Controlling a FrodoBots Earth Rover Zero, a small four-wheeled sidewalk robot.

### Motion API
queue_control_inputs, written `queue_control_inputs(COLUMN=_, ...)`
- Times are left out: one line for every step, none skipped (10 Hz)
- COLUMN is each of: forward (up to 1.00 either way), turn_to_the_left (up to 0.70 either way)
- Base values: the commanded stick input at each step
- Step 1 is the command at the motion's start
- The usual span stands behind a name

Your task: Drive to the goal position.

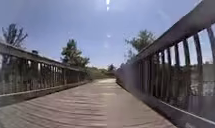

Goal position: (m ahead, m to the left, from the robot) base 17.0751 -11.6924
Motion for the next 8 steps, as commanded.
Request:
queue_control_inputs(forward=0.7, turn_to_the_left=0.0)
queue_control_inputs(forward=0.7, turn_to_the_left=0.0)
queue_control_inputs(forward=0.7, turn_to_the_left=0.0)
queue_control_inputs(forward=0.7, turn_to_the_left=0.0)
queue_control_inputs(forward=0.7, turn_to_the_left=0.0)
queue_control_inputs(forward=0.7, turn_to_the_left=0.0)
queue_control_inputs(forward=0.7, turn_to_the_left=0.0)
queue_control_inputs(forward=0.7, turn_to_the_left=0.0)
